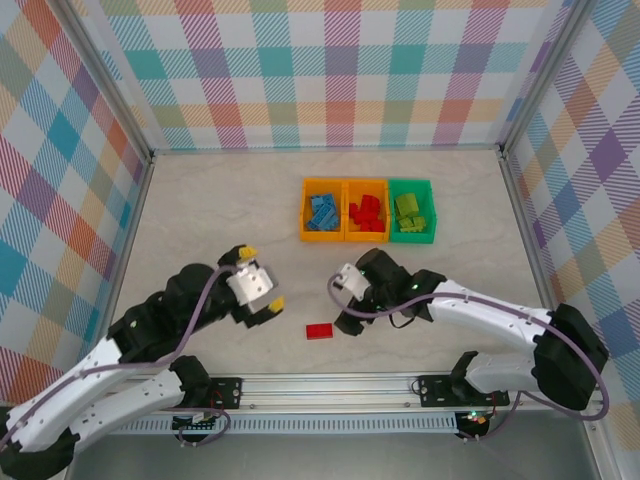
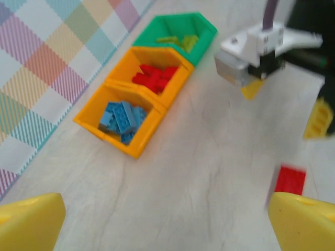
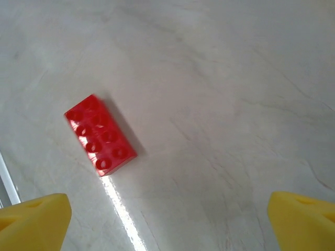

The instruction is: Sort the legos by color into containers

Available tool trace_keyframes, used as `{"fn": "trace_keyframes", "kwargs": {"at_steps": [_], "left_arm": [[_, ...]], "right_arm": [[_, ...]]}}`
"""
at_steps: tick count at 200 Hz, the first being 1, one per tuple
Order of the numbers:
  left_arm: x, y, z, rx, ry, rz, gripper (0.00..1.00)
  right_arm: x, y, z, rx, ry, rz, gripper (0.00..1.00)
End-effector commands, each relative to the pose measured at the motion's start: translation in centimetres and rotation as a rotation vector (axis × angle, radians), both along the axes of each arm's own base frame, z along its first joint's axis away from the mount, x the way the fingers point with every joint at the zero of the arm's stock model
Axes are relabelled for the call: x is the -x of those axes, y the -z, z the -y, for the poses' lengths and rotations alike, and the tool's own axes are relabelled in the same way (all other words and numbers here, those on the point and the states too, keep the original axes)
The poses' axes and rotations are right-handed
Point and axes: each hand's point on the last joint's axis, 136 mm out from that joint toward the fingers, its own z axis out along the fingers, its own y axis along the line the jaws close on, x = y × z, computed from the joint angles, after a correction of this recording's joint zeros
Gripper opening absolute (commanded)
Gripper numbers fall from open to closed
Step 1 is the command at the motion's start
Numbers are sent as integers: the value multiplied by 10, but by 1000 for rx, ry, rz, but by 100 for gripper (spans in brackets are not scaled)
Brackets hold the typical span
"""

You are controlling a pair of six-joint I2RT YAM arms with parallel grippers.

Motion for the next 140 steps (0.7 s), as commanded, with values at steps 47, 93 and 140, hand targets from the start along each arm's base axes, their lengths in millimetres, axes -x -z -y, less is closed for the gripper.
{"fn": "trace_keyframes", "kwargs": {"at_steps": [47, 93, 140], "left_arm": [[52, 90, -21, -233, 322, 152, 100], [66, 117, -12, -304, 472, 142, 100], [64, 122, -8, -300, 482, 150, 100]], "right_arm": [[32, 27, -46, 17, -515, 143, 96], [28, 52, -62, 77, -568, 117, 77], [27, 70, -60, 127, -557, 110, 53]]}}
